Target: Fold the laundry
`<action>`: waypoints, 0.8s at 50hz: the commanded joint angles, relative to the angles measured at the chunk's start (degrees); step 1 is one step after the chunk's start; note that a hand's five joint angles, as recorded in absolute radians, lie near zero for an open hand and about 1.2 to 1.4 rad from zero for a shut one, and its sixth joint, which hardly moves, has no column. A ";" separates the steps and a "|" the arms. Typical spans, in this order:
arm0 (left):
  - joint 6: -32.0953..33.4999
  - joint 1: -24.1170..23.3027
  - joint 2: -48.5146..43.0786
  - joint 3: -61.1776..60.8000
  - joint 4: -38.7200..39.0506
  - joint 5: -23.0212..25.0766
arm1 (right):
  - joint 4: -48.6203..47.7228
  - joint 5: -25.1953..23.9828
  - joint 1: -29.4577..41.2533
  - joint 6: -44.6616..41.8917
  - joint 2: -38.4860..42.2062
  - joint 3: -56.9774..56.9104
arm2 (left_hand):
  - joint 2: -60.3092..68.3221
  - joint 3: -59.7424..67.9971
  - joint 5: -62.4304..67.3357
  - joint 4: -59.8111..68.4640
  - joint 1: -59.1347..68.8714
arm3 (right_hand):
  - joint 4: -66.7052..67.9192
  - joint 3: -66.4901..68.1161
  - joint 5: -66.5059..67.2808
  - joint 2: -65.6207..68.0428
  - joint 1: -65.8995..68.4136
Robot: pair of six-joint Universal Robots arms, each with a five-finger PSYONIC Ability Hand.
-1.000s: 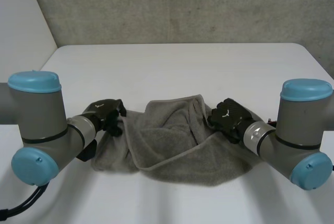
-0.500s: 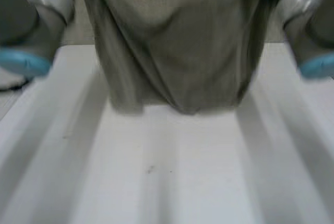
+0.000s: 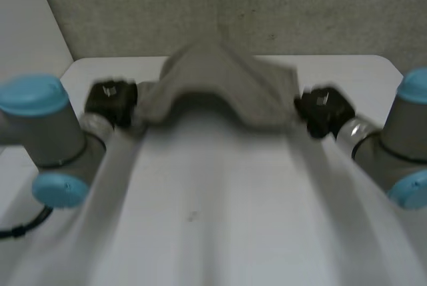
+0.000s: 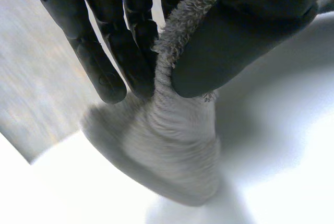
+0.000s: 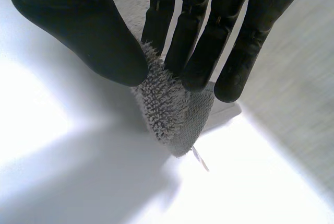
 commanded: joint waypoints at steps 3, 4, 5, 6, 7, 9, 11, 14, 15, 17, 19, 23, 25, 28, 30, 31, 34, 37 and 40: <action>7.78 -0.02 -0.21 -11.82 0.59 0.09 | 7.91 -0.39 -0.73 -2.66 3.07 5.22 | 10.30 10.37 11.01 10.28 12.65 | 11.67 12.23 13.90 12.60 25.36; 7.78 -0.02 -0.19 -11.83 0.59 0.09 | 7.91 -0.39 -0.73 -2.66 3.06 5.23 | 10.30 10.37 11.01 10.28 12.65 | 11.67 12.23 13.90 12.60 25.36; 7.78 -0.02 1.63 -13.22 0.50 0.09 | 8.00 -0.31 -1.34 -2.66 1.93 5.92 | 10.30 10.37 11.01 10.28 12.65 | 11.67 12.23 13.90 12.60 25.36; 7.78 0.07 3.22 -14.71 0.50 0.09 | 8.00 -0.39 -2.04 -2.57 0.61 6.63 | 10.30 10.37 11.01 10.28 12.65 | 11.67 12.23 13.90 12.60 25.36; 7.78 0.07 3.24 -14.73 0.50 0.09 | 8.00 -0.39 -2.05 -2.57 0.60 6.63 | 10.30 10.37 11.01 10.28 12.65 | 11.67 12.23 13.90 12.60 25.36; 7.69 -0.11 6.21 -16.74 0.59 0.09 | 8.00 -0.31 -3.36 -2.05 -1.15 7.42 | 10.30 10.37 11.01 10.28 12.65 | 11.67 12.23 13.90 12.60 25.36; 7.69 -0.28 7.44 -17.36 0.50 0.00 | 8.00 -0.13 -3.63 -1.96 -1.77 7.69 | 10.30 10.37 11.01 10.28 12.65 | 11.67 12.23 13.90 12.60 25.36; 7.51 -0.46 9.90 -18.07 0.06 -0.26 | 8.17 0.22 -4.33 -1.87 -3.17 8.12 | 10.30 10.37 11.01 10.28 12.65 | 11.67 12.23 13.90 12.60 25.36; 7.51 -0.46 9.91 -18.07 0.06 -0.26 | 8.17 0.22 -4.33 -1.87 -3.18 8.13 | 10.30 10.37 11.01 10.28 12.65 | 11.67 12.23 13.90 12.60 25.36; 7.51 -0.64 12.10 -18.68 -0.03 -0.26 | 8.87 0.22 -5.56 -2.22 -5.71 8.91 | 10.30 10.37 11.01 10.28 12.65 | 11.67 12.23 13.90 12.60 25.36; 7.69 -0.46 13.16 -19.12 -0.29 -0.35 | 9.75 0.22 -6.26 -2.65 -7.38 9.53 | 10.30 10.37 11.01 10.28 12.65 | 11.67 12.23 13.90 12.60 25.36; 8.48 -0.11 15.19 -20.27 -2.49 -0.35 | 15.97 -0.39 -7.76 -5.54 -12.13 10.23 | 10.30 10.37 11.01 10.28 12.65 | 11.67 12.23 13.90 12.60 25.36; 9.18 -0.11 17.20 -21.58 -8.70 -0.35 | 20.09 -0.39 -7.94 -8.60 -13.62 10.24 | 10.30 10.37 11.01 10.28 12.65 | 11.67 12.23 13.90 12.60 25.36; 12.07 -0.37 20.18 -22.63 -21.75 -0.79 | 31.49 -0.22 -8.03 -18.86 -17.40 11.37 | 10.30 10.37 11.01 10.28 12.65 | 11.67 12.23 13.90 12.60 25.36; 13.65 -0.72 21.85 -23.08 -29.74 -0.96 | 37.56 0.74 -8.11 -25.10 -19.16 12.68 | 10.30 10.37 11.01 10.28 12.65 | 11.67 12.23 13.90 12.60 25.36; 13.67 -0.72 21.87 -23.08 -29.82 -0.96 | 42.49 1.27 -8.37 -30.38 -20.57 14.26 | 10.30 10.37 11.01 10.28 12.65 | 11.67 12.23 13.90 12.60 25.36; 14.63 -1.16 25.38 -22.99 -40.81 -0.61 | 46.58 1.37 -8.90 -35.70 -21.46 15.51 | 10.30 10.37 11.01 10.28 12.65 | 11.67 12.23 13.90 12.60 25.36; 15.16 -2.39 26.35 -21.41 -37.82 -0.44 | 46.32 1.37 -8.64 -36.94 -21.37 14.28 | 10.30 10.37 11.01 10.28 12.65 | 11.67 12.23 13.90 12.60 25.36; 15.42 -3.10 22.92 -17.02 -28.77 -0.52 | 39.38 1.89 -7.41 -29.64 -18.30 9.53 | 10.30 10.37 11.01 10.28 12.65 | 11.67 12.23 13.90 12.60 25.36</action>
